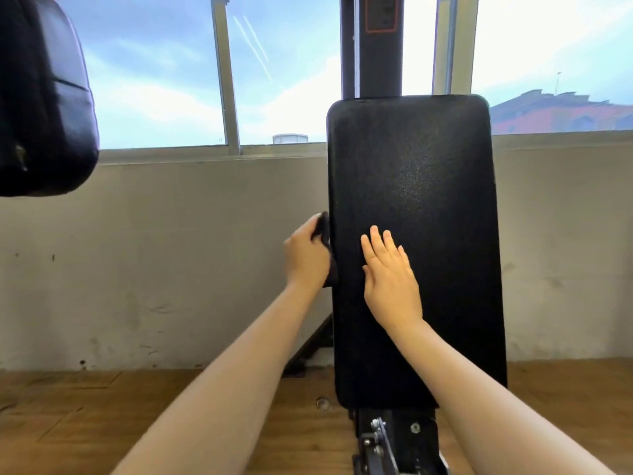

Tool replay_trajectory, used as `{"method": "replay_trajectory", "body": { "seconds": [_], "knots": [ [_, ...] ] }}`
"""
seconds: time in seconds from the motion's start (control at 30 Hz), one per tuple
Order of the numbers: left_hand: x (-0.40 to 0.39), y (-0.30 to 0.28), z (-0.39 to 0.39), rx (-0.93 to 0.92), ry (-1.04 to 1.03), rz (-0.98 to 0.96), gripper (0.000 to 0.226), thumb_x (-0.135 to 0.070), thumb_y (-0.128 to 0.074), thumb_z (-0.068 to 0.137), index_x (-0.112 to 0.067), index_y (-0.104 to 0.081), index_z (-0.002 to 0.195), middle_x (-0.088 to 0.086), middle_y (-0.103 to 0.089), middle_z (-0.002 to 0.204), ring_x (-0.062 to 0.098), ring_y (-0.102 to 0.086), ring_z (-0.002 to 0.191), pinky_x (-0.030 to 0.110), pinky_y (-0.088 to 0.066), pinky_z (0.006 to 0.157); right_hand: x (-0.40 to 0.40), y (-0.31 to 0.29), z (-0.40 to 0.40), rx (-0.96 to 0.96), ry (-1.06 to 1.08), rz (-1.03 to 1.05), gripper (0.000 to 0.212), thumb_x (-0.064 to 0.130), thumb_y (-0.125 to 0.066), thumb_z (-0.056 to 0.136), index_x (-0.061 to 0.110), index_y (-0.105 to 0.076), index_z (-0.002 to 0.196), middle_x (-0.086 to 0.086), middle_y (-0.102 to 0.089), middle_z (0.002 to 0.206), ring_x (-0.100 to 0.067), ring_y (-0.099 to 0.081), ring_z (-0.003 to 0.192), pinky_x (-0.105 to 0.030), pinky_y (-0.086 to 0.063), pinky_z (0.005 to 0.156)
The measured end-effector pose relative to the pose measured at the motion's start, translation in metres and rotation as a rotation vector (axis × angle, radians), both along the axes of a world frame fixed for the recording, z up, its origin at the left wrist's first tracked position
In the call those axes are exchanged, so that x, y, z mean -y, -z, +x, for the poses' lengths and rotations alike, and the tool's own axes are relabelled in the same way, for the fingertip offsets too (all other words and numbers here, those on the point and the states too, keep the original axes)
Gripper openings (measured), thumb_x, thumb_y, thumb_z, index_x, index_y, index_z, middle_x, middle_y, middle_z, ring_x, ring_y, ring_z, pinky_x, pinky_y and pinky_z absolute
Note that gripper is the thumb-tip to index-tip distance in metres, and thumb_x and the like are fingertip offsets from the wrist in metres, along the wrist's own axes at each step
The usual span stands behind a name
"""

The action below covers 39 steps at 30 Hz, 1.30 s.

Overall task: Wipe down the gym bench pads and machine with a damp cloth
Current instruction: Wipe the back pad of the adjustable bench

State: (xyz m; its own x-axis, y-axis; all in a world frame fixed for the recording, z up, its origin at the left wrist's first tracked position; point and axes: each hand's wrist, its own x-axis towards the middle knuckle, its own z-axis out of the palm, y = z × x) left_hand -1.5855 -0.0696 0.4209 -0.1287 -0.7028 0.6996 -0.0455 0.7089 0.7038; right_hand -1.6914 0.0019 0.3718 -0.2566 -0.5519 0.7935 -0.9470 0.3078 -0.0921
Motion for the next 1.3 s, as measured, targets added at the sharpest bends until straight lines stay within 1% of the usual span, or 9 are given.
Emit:
{"method": "replay_trajectory", "body": {
  "seconds": [0.2, 0.33, 0.43, 0.67, 0.8, 0.9, 1.03, 1.13, 1.3],
  "knots": [
    [-0.018, 0.07, -0.002, 0.001, 0.08, 0.142, 0.041, 0.003, -0.041, 0.094, -0.03, -0.064, 0.103, -0.021, -0.059, 0.079, -0.008, -0.055, 0.074, 0.009, -0.044, 0.067, 0.01, 0.006, -0.001, 0.003, 0.042, -0.047, 0.056, 0.007, -0.051, 0.091, 0.008, -0.033, 0.144, -0.007, -0.029, 0.153, -0.026, -0.023, 0.142, -0.039, -0.015, 0.112],
    [-0.035, 0.149, 0.015, 0.158, 0.054, 0.335, 0.045, 0.007, -0.04, 0.092, -0.019, -0.067, 0.115, -0.008, -0.068, 0.1, 0.006, -0.062, 0.092, 0.02, -0.052, 0.084, 0.009, 0.005, 0.003, 0.03, 0.028, -0.048, 0.055, 0.006, -0.047, 0.093, 0.009, -0.03, 0.145, -0.006, -0.024, 0.155, -0.026, -0.018, 0.144, -0.039, -0.011, 0.114],
    [-0.04, 0.182, 0.023, 0.281, 0.012, 0.581, 0.048, 0.007, -0.038, 0.091, -0.014, -0.058, 0.13, 0.003, -0.065, 0.115, 0.015, -0.063, 0.093, 0.02, -0.053, 0.073, 0.002, 0.001, 0.004, 0.025, 0.019, -0.011, 0.054, 0.009, -0.041, 0.097, 0.012, -0.022, 0.148, -0.003, -0.016, 0.157, -0.022, -0.009, 0.146, -0.035, -0.004, 0.115],
    [-0.021, 0.049, 0.003, -0.04, -0.02, 0.204, 0.028, -0.002, -0.046, 0.095, -0.009, -0.068, 0.112, -0.004, -0.064, 0.095, 0.008, -0.055, 0.09, 0.008, -0.037, 0.07, -0.007, -0.005, 0.004, 0.022, 0.012, 0.051, 0.055, 0.014, -0.036, 0.099, 0.015, -0.013, 0.15, -0.001, -0.008, 0.159, -0.019, -0.003, 0.146, -0.033, -0.004, 0.116],
    [-0.026, 0.058, -0.008, -0.052, -0.037, 0.081, 0.03, -0.001, -0.046, 0.093, -0.015, -0.071, 0.101, -0.006, -0.067, 0.089, 0.011, -0.061, 0.083, 0.02, -0.048, 0.073, -0.006, -0.005, 0.003, 0.024, 0.002, 0.046, 0.056, 0.014, -0.035, 0.099, 0.015, -0.012, 0.15, -0.001, -0.006, 0.159, -0.019, -0.001, 0.146, -0.033, -0.004, 0.117],
    [-0.031, 0.121, 0.004, 0.04, 0.009, 0.152, 0.032, 0.003, -0.046, 0.091, -0.021, -0.068, 0.088, -0.008, -0.066, 0.082, 0.01, -0.062, 0.078, 0.022, -0.05, 0.067, -0.002, -0.001, 0.005, 0.045, -0.005, 0.009, 0.056, 0.01, -0.036, 0.098, 0.014, -0.016, 0.149, -0.002, -0.01, 0.158, -0.021, -0.004, 0.146, -0.035, -0.006, 0.117],
    [-0.038, 0.179, 0.026, 0.299, 0.066, 0.361, 0.042, 0.005, -0.042, 0.092, -0.022, -0.067, 0.111, -0.006, -0.067, 0.096, 0.014, -0.064, 0.093, 0.027, -0.055, 0.078, 0.0, 0.002, 0.005, 0.04, 0.036, 0.029, 0.057, 0.009, -0.037, 0.098, 0.015, -0.014, 0.15, -0.002, -0.008, 0.159, -0.021, -0.003, 0.146, -0.036, -0.006, 0.117],
    [-0.024, 0.175, 0.03, 0.429, 0.07, 0.48, 0.045, 0.004, -0.042, 0.091, -0.017, -0.06, 0.127, 0.004, -0.066, 0.113, 0.017, -0.062, 0.099, 0.028, -0.055, 0.08, -0.003, 0.0, 0.004, 0.03, 0.033, 0.046, 0.056, 0.011, -0.037, 0.099, 0.015, -0.014, 0.15, -0.002, -0.008, 0.159, -0.02, -0.003, 0.146, -0.036, -0.006, 0.117],
    [-0.026, 0.163, 0.025, 0.465, 0.082, 0.628, 0.046, 0.005, -0.042, 0.088, -0.015, -0.06, 0.126, 0.006, -0.066, 0.108, 0.025, -0.064, 0.091, 0.031, -0.051, 0.067, -0.007, -0.003, 0.004, 0.045, 0.011, 0.059, 0.055, 0.011, -0.037, 0.099, 0.015, -0.016, 0.15, -0.001, -0.009, 0.158, -0.02, -0.004, 0.146, -0.036, -0.007, 0.117]
  ]
}}
